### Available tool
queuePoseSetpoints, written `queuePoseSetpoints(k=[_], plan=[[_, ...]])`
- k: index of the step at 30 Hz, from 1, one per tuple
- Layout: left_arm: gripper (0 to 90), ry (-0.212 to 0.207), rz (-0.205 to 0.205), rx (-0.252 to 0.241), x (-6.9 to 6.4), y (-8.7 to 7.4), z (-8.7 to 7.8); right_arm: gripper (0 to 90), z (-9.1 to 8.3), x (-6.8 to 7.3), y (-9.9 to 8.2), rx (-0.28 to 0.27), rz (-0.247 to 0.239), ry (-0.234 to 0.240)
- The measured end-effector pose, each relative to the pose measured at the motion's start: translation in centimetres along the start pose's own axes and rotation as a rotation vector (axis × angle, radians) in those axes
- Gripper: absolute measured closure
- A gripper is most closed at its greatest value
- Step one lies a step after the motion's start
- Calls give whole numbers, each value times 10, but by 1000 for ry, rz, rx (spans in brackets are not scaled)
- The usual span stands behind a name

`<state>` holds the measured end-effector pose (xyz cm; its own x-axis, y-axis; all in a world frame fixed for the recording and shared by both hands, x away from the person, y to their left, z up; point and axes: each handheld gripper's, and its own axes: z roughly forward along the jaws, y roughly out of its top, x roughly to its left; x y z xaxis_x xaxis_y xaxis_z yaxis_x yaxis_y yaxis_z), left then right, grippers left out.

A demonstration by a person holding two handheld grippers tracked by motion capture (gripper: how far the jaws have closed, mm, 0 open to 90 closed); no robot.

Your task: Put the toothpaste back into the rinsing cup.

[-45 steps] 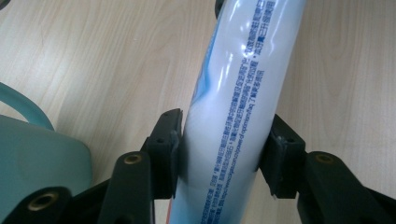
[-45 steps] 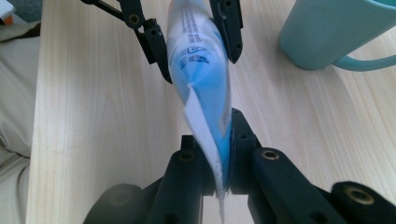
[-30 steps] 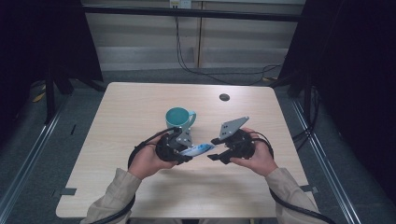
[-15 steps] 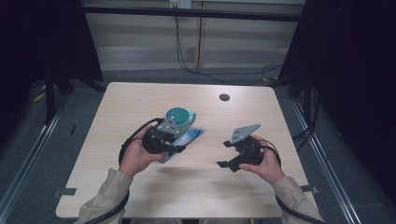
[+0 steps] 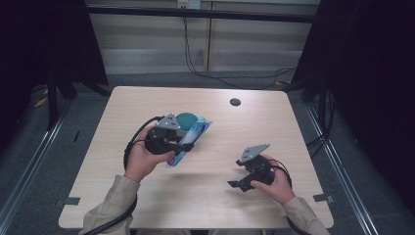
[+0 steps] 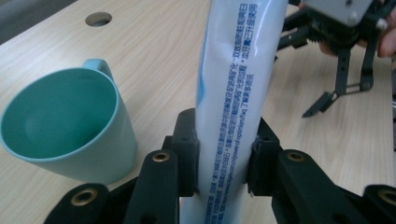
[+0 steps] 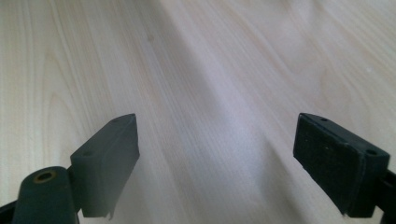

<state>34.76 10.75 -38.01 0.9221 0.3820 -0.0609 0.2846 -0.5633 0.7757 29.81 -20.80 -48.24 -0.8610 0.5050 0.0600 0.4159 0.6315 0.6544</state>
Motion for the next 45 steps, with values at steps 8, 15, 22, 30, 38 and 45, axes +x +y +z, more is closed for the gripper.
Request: queuePoseSetpoints(k=[8,15,22,30,38,45], plan=[[700,10,-31,-49,5,4,-4,139,8,4,-11,16,-8,-25],[700,37,-57,-84,9,5,-7,138,11,6,-16,19,-21,-45],[700,67,-82,-128,15,8,-12,130,11,7,-21,-9,1,-52],[700,87,-104,-164,19,13,-18,118,11,6,-29,-67,9,-53],[700,115,-122,-197,22,18,-21,117,11,6,-33,-97,13,-58],[700,136,-136,-224,23,22,-23,116,11,6,-33,-98,13,-56]])
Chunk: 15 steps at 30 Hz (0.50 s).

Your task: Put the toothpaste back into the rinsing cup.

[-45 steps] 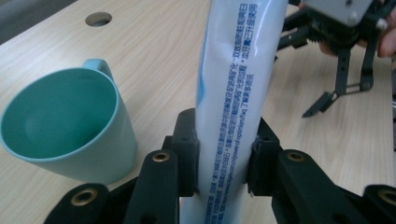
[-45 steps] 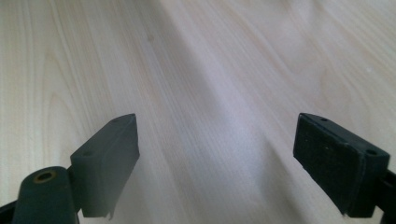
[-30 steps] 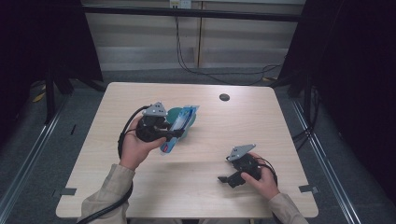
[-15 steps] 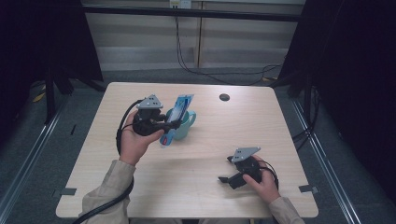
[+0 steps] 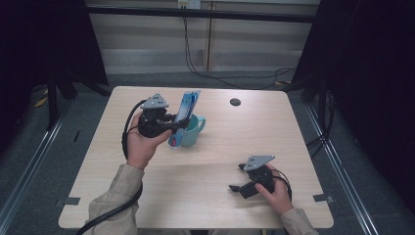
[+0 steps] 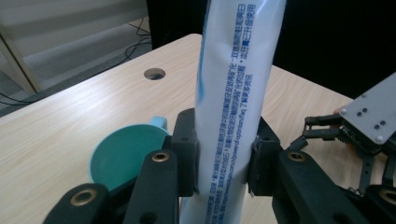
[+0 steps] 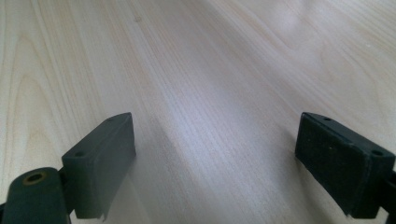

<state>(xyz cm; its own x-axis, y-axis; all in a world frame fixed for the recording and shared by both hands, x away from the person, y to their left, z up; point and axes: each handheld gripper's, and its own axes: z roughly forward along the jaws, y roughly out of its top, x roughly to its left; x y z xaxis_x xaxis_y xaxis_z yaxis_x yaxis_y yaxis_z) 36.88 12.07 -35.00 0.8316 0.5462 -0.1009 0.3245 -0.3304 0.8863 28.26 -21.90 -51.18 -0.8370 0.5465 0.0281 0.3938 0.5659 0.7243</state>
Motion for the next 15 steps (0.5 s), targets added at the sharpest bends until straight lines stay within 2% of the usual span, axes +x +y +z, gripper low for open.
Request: queuePoseSetpoints(k=[7,10,15], plan=[[700,27,-26,-51,1,6,-1,122,0,-1,0,-1,4,8],[700,32,-27,-64,1,8,-1,122,0,-1,0,-2,3,8],[699,51,-51,-84,3,11,-1,122,0,-2,0,-3,3,12]])
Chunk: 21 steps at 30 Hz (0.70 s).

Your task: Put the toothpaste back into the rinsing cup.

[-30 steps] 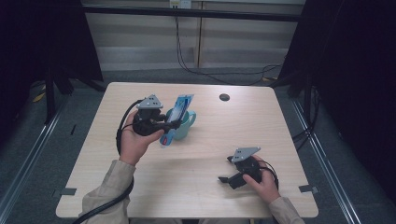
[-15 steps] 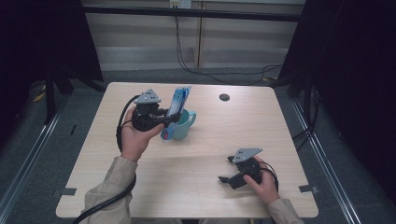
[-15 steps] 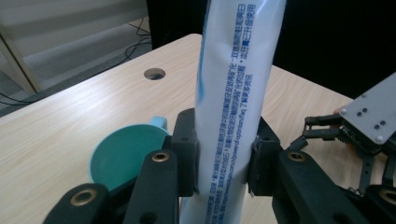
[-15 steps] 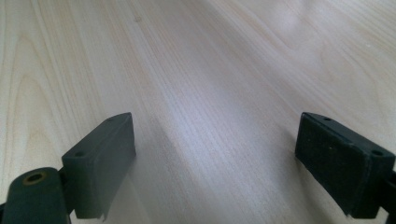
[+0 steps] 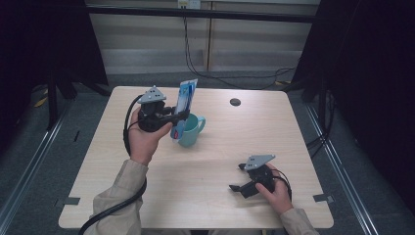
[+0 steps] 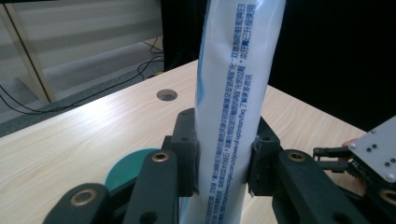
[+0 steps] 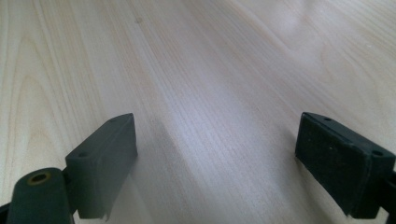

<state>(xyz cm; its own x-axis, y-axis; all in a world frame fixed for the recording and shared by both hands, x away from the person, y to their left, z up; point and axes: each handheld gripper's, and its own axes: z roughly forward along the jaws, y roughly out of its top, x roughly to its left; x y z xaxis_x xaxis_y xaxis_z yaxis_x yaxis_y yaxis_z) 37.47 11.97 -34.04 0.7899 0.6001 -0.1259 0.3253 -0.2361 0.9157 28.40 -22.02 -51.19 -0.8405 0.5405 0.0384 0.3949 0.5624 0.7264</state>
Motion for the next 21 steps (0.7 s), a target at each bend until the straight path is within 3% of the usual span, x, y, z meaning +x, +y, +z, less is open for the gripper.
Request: queuePoseSetpoints(k=[8,21], plan=[[698,17,-12,-44,4,5,1,122,0,0,0,1,-2,0],[700,56,-39,-63,11,9,11,122,0,0,0,1,-2,2]])
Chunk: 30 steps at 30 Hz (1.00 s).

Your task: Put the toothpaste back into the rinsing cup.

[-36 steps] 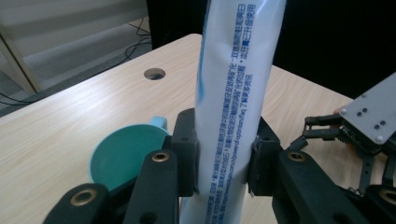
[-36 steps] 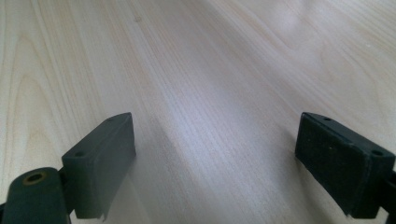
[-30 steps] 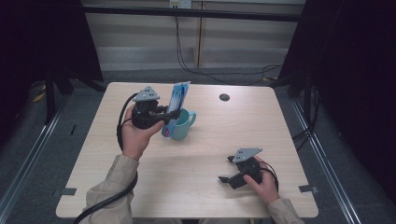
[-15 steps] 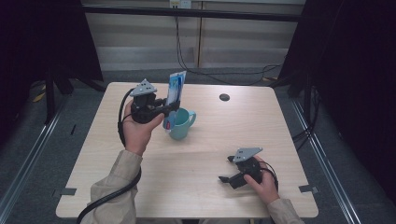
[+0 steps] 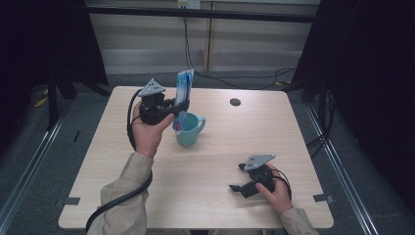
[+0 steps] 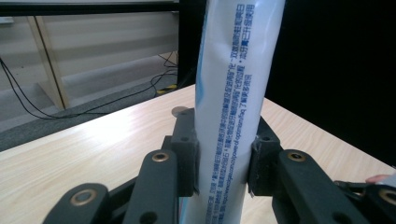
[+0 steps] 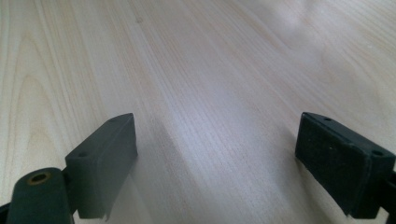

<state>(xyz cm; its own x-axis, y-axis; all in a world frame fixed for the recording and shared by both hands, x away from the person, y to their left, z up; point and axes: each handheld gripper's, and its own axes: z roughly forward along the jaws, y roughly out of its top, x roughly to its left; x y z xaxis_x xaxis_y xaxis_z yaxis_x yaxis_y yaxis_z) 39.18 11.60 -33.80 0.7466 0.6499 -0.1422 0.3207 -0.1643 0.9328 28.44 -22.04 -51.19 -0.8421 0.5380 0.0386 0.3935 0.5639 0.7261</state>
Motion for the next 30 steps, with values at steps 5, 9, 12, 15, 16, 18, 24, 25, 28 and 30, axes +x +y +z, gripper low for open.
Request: queuePoseSetpoints(k=[5,9,12,15,16,18,24,25,28,30], plan=[[699,0,-1,-15,1,3,5,122,0,0,0,0,-1,-1],[699,10,-6,-21,2,5,10,122,0,0,0,0,-2,-1],[699,10,-1,-17,3,5,11,122,0,0,0,0,-1,-1],[699,12,-13,-23,3,6,15,122,0,0,0,0,-2,-1],[699,15,-8,-20,4,6,16,122,0,0,0,0,-2,-1],[699,16,-10,-24,4,7,18,122,0,0,0,0,-2,-1],[699,15,-9,-42,4,10,22,122,0,0,0,0,-3,0],[699,19,-7,-45,5,11,24,122,0,0,0,0,-2,0],[699,25,-9,-47,6,10,26,122,0,0,0,0,-2,0],[698,27,-9,-49,6,8,28,122,0,0,0,-1,-3,-1]])
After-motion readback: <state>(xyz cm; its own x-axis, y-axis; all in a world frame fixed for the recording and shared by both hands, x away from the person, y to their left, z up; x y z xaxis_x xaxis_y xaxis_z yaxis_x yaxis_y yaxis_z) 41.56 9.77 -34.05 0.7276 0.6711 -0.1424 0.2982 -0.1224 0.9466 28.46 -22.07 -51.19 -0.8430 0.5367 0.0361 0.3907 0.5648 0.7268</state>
